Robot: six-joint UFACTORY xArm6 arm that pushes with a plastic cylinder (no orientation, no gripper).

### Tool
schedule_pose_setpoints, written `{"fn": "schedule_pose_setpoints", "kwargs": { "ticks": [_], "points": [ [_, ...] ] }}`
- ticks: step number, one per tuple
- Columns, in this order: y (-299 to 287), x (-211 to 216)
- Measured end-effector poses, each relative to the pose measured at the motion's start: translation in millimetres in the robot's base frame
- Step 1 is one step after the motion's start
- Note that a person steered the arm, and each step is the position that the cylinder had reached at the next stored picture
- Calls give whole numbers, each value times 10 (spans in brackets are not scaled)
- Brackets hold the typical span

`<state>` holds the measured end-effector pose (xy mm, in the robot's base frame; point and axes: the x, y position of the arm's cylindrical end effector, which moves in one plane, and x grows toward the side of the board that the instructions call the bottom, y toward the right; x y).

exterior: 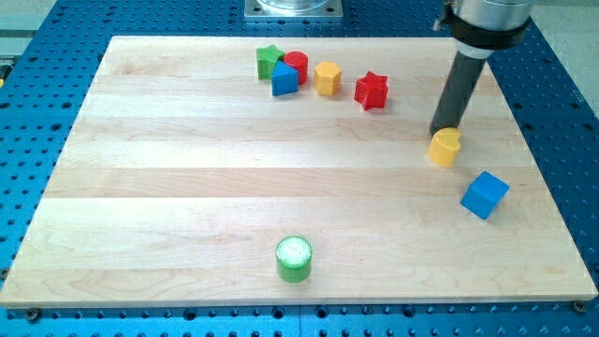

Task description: Slide the heart into the cube

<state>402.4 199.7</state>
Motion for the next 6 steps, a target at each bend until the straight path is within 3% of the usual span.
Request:
{"fn": "schedule_pose_setpoints", "kwargs": {
  "ticks": [2,3,4,6],
  "points": [
    [-88,369],
    [-80,-162],
    [-232,-349],
    [-390,418]
  ]
}}
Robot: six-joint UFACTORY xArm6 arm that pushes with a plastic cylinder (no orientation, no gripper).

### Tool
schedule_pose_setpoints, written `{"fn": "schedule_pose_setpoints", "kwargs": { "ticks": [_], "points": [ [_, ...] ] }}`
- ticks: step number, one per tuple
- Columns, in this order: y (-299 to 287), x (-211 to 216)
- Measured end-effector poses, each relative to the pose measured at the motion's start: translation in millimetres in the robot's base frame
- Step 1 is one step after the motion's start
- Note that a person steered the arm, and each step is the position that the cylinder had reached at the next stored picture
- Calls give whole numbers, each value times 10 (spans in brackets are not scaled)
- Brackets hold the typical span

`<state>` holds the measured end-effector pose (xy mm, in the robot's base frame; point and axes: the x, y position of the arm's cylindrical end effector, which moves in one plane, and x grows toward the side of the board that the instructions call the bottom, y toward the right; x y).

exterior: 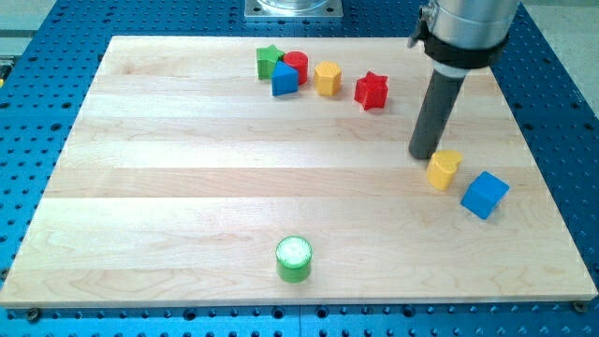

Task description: Slide the heart into the cube

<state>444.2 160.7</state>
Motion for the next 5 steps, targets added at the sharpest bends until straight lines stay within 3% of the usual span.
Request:
{"fn": "schedule_pose_setpoints", "kwargs": {
  "ticks": [2,3,5],
  "points": [
    [252,183],
    [260,514],
    [817,497]
  ]
}}
